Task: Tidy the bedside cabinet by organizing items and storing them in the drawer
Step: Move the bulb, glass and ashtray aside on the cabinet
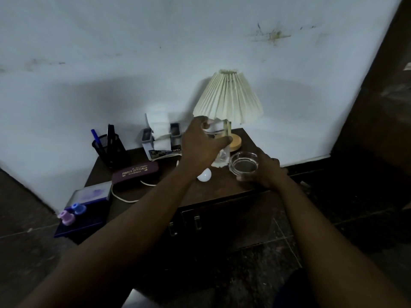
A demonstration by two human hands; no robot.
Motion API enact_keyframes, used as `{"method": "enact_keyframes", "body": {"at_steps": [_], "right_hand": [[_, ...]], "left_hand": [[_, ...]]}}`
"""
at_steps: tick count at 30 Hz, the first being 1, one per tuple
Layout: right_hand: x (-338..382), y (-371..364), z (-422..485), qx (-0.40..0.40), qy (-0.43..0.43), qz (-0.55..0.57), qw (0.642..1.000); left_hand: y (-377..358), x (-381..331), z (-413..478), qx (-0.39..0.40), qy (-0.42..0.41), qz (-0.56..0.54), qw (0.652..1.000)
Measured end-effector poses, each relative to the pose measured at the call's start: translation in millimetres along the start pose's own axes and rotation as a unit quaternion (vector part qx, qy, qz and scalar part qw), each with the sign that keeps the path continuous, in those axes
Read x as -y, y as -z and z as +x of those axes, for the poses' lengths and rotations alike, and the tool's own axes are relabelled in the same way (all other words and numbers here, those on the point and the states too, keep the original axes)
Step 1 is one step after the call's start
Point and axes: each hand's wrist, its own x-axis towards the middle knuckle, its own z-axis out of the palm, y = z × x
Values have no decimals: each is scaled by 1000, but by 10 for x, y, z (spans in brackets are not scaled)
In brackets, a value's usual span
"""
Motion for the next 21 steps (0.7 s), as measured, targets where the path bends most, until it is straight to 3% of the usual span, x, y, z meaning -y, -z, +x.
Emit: {"method": "enact_keyframes", "body": {"at_steps": [3,8,21], "right_hand": [[-44,17,-44,-11,-1,35,999],[-154,45,-125,5,17,49,999],[-196,110,-209,37,52,18,998]], "left_hand": [[-206,-45,-101,37,25,-54,998],[-446,-68,-224,31,40,-69,996],[-646,-41,-362,56,-56,-77,994]]}}
